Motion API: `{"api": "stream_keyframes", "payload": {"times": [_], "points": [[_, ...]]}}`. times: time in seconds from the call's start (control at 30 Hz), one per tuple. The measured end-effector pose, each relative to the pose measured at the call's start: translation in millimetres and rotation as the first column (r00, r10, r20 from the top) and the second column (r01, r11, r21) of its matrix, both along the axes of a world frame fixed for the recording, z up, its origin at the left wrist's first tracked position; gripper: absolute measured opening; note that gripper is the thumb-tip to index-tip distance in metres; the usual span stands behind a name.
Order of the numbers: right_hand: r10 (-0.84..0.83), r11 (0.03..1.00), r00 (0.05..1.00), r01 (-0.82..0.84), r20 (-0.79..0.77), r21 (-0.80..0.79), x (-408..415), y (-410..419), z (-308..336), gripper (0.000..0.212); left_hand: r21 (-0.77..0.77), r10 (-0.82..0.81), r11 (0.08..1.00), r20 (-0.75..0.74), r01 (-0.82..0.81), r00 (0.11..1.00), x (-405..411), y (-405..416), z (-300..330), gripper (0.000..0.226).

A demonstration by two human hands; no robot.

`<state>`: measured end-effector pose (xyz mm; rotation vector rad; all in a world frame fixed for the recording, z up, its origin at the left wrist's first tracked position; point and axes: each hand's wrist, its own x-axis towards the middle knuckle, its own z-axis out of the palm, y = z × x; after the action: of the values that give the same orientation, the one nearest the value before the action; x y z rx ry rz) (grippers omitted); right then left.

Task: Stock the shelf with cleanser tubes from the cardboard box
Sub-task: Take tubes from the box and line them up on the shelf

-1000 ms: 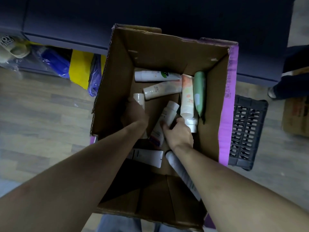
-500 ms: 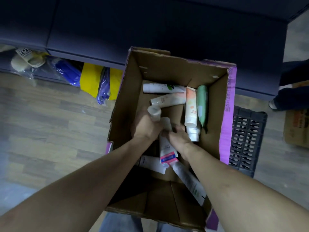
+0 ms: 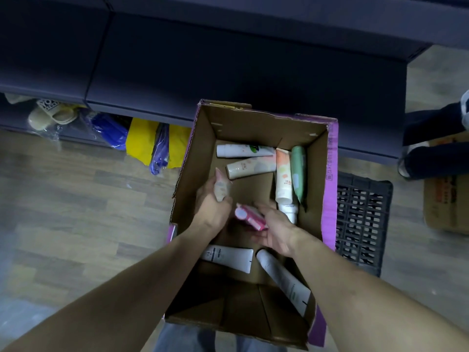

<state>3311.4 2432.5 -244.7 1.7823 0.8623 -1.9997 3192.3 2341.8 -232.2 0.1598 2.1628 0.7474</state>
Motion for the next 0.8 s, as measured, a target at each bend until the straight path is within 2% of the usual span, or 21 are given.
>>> {"api": "stream_keyframes", "payload": {"times": [0.1,0.17,0.23,0.3,0.37,0.43,0.57,0.7,0.8], "points": [[-0.248,0.966,0.969,0.247,-0.01,-0.08,0,-5,-4,0.045,-0.126,0.124,0.986,0.126,-0.108,0.984,5,-1,-2,0.037],[-0.316,0.948,0.949,0.316,0.024,-0.034,0,-9,-13,0.04,-0.174,0.148,0.978,0.192,-0.115,0.97,7,-2,-7,0.042],[-0.237,0.97,0.966,0.229,0.103,0.08,2,-12,-21,0.027,-0.222,0.151,0.971,0.253,-0.094,0.956,11,-3,-10,0.042],[-0.028,0.982,0.967,-0.02,0.254,0.186,10,-13,-34,0.019,-0.263,0.185,0.959,0.302,-0.105,0.935,12,-7,-18,0.039],[0.212,0.908,0.866,-0.346,0.454,0.235,16,-12,-43,0.036,-0.293,0.234,0.946,0.318,-0.14,0.919,14,-13,-27,0.044],[0.314,0.818,0.771,-0.516,0.554,0.255,17,-14,-46,0.053,-0.305,0.26,0.938,0.316,-0.162,0.912,17,-17,-33,0.048],[0.4,0.75,0.734,-0.606,0.549,0.264,13,-27,-54,0.068,-0.305,0.208,0.944,0.263,-0.123,0.942,20,-23,-37,0.055],[0.392,0.739,0.779,-0.584,0.489,0.336,12,-31,-56,0.051,-0.329,0.159,0.94,0.184,-0.091,0.97,19,-23,-35,0.069],[0.375,0.76,0.83,-0.531,0.414,0.375,12,-31,-50,0.046,-0.358,0.123,0.932,0.192,-0.047,0.974,19,-19,-33,0.061]]}}
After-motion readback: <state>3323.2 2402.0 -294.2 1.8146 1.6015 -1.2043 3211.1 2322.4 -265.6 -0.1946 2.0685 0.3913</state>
